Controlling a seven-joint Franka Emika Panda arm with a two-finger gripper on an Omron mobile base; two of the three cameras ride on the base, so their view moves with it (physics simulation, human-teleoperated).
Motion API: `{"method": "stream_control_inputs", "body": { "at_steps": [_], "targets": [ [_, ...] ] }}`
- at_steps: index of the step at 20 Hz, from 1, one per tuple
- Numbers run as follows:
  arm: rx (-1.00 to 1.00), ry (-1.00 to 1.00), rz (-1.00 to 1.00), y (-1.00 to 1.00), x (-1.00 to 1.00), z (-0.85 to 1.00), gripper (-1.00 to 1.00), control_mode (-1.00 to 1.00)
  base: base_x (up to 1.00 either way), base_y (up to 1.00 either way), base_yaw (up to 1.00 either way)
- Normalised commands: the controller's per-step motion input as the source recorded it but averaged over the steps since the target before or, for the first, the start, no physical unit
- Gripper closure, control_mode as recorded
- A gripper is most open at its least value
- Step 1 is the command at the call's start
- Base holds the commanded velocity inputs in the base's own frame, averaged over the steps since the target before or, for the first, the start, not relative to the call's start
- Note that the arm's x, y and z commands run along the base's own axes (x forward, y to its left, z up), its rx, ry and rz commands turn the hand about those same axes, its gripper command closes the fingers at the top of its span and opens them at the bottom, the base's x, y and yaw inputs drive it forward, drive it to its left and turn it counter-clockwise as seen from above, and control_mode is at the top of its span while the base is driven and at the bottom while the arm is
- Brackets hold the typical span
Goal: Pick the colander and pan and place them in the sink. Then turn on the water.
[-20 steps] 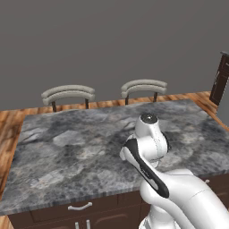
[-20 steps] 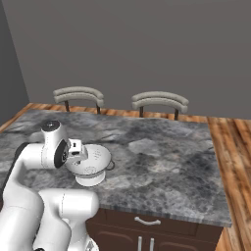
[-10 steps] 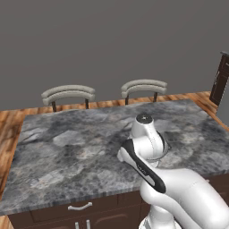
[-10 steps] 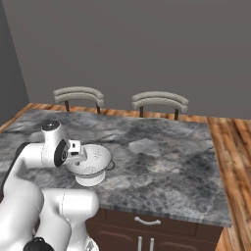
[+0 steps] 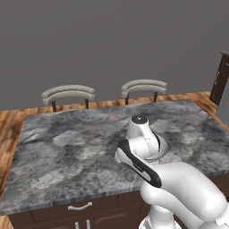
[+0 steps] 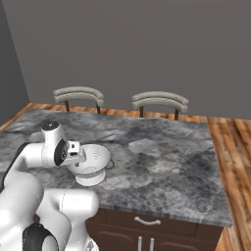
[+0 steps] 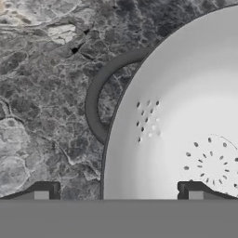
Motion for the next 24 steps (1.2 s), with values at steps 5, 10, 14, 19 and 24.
{"method": "stream_control_inputs", "body": {
  "at_steps": [5,10,14,19,24],
  "targets": [
    [0.0,0.0,0.0,0.0,0.03,-0.2,-1.0,-1.0,0.0,0.0,0.0],
    [0.0,0.0,0.0,0.0,0.02,-0.06,-1.0,-1.0,0.0,0.0,0.0],
    [0.0,0.0,0.0,0.0,0.0,0.0,1.0,-1.0,0.0,0.0,0.0],
    [0.0,0.0,0.0,0.0,0.0,0.0,1.0,-1.0,0.0,0.0,0.0],
    [0.0,0.0,0.0,0.0,0.01,0.0,1.0,-1.0,0.0,0.0,0.0]
  ]
}}
